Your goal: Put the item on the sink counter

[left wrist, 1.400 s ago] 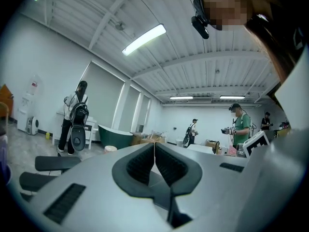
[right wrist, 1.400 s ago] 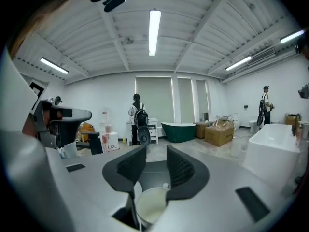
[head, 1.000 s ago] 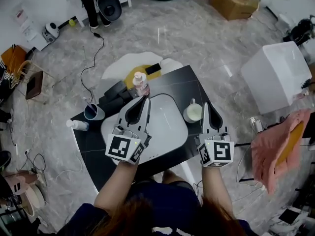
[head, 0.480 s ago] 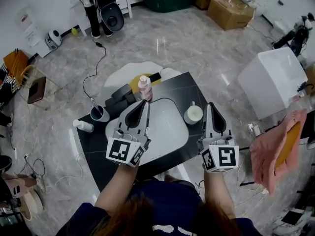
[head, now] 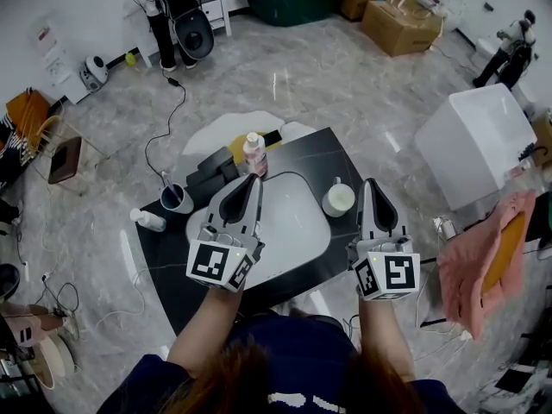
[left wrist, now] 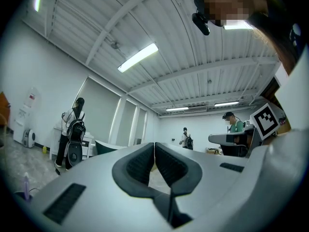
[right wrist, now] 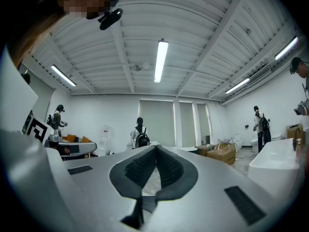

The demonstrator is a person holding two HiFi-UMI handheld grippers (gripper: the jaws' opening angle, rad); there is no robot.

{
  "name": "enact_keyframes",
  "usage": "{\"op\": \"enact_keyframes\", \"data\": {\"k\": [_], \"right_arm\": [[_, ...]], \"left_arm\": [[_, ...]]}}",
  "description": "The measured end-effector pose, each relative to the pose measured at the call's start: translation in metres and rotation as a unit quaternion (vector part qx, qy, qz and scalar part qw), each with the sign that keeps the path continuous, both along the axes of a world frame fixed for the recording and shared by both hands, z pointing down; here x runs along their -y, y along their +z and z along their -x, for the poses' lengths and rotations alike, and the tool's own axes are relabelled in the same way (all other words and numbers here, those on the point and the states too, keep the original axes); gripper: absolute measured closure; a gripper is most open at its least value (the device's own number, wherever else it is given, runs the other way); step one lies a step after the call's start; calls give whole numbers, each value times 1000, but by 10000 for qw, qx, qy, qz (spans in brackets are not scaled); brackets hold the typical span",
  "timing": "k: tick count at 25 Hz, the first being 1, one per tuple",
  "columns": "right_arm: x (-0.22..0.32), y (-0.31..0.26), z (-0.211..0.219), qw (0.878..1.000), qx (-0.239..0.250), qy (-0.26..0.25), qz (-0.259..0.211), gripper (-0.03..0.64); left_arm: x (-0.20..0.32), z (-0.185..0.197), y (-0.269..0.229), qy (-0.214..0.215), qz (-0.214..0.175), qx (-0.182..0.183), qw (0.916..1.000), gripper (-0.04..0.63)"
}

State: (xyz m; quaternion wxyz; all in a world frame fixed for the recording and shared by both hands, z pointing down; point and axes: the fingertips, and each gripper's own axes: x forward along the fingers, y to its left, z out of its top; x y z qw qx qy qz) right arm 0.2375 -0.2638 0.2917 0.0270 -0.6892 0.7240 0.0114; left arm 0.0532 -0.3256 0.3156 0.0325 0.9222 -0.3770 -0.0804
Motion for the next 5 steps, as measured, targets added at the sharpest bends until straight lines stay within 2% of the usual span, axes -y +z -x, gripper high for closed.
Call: {"op": "enact_keyframes", "data": {"k": [5], "right_arm": [[-3,-1,-3,10000,1,23,18,601]], "left_arm": [[-3,-3,-3,29,-17,2,10000,571]]}}
